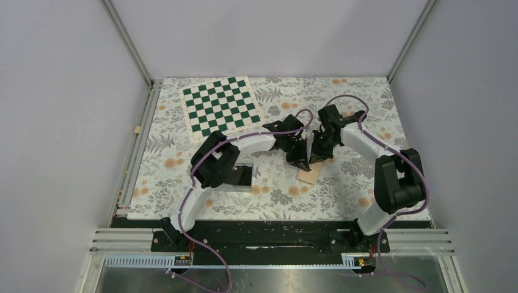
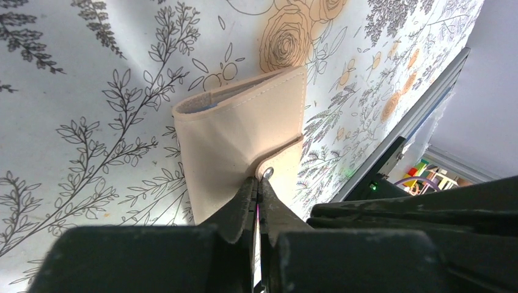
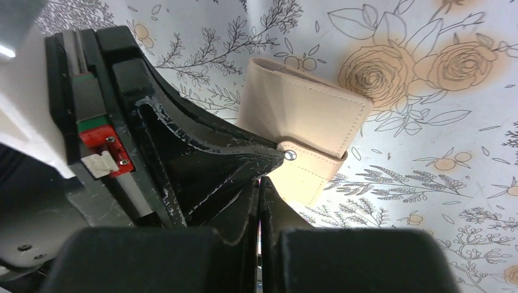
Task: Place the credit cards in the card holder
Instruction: Close the card holder at the center of the board.
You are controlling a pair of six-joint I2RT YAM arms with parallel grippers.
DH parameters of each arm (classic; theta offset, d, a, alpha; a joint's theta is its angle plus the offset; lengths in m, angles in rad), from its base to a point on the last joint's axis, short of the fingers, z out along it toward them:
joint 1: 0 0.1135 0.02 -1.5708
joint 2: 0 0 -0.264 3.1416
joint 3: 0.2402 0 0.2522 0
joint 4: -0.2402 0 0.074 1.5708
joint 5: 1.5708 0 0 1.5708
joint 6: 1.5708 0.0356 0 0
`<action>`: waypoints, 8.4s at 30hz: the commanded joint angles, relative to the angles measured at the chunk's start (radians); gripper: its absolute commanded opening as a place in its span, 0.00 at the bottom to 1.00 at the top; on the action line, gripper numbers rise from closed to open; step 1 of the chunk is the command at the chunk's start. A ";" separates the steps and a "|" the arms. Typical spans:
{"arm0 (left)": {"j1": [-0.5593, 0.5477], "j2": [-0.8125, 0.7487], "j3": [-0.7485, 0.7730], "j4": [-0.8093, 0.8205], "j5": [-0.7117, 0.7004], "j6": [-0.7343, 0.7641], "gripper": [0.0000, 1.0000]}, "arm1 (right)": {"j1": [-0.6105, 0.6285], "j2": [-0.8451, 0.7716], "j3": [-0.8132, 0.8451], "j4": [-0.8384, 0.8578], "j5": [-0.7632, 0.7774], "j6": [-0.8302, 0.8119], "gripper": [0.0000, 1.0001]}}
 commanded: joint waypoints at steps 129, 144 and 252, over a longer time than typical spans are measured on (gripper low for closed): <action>-0.016 -0.020 -0.004 0.036 0.016 0.016 0.00 | -0.057 -0.188 -0.170 0.137 -0.041 0.067 0.00; -0.008 -0.038 -0.014 0.052 0.016 -0.017 0.00 | -0.088 -0.159 -0.222 0.170 -0.048 0.124 0.00; 0.000 0.074 0.063 -0.113 -0.051 0.035 0.00 | -0.026 -0.135 -0.160 0.185 0.022 0.084 0.00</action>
